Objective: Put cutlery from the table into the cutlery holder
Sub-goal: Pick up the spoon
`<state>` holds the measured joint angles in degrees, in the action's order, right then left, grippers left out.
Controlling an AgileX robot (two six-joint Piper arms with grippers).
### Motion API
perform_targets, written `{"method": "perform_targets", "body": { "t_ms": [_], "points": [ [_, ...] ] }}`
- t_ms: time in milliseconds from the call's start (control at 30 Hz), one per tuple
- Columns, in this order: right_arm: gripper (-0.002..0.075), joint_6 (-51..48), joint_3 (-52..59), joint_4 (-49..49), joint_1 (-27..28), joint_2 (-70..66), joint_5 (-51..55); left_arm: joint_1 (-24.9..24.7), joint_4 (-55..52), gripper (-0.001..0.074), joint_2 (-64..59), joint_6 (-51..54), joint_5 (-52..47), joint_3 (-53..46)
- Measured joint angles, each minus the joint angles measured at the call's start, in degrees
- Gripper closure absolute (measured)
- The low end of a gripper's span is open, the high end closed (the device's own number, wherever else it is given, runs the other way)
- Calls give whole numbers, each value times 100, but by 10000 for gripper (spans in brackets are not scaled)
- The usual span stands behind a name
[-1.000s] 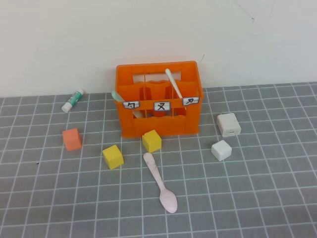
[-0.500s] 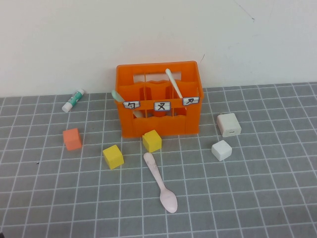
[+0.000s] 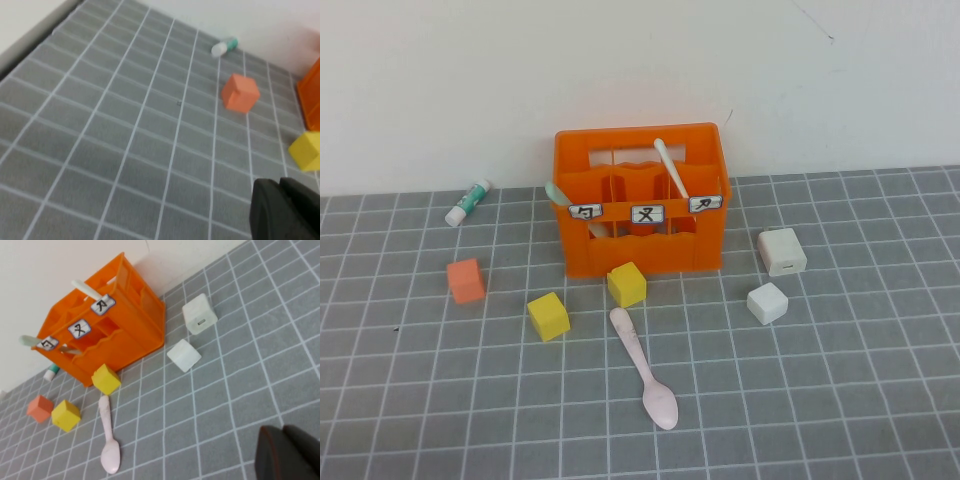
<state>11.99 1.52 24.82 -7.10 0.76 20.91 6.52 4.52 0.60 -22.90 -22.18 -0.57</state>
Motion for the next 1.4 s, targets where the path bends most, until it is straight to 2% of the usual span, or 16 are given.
{"method": "perform_targets", "body": {
  "t_ms": [233, 400, 533, 833, 1033, 1167, 1300, 1400],
  "points": [
    [729, -411, 10, 364, 0, 0, 10, 12, -10, 736, 5, 8, 206, -45],
    [729, -1912, -223, 1290, 0, 0, 375, 12, -10, 736, 5, 8, 206, -45],
    [729, -2610, -1032, 1315, -3, -165, 1112, 12, -22, 736, 5, 8, 206, -45],
    [729, -3662, -3436, 82, -3, -2672, 3619, 12, -22, 736, 5, 8, 208, -45],
    [729, -4004, -4640, -368, -74, -4660, 4492, 12, -22, 736, 5, 8, 218, -45],
    [729, -3957, -5271, -598, -563, -5835, 4610, 12, -22, 736, 5, 8, 218, -45],
    [729, -3293, -5994, -1515, -1679, -6982, 4610, 12, -22, 736, 5, -2, 218, -45],
    [729, -2989, -6503, -1895, -2179, -7688, 4581, 12, -22, 736, 5, 8, 218, -45]
  ]
}}
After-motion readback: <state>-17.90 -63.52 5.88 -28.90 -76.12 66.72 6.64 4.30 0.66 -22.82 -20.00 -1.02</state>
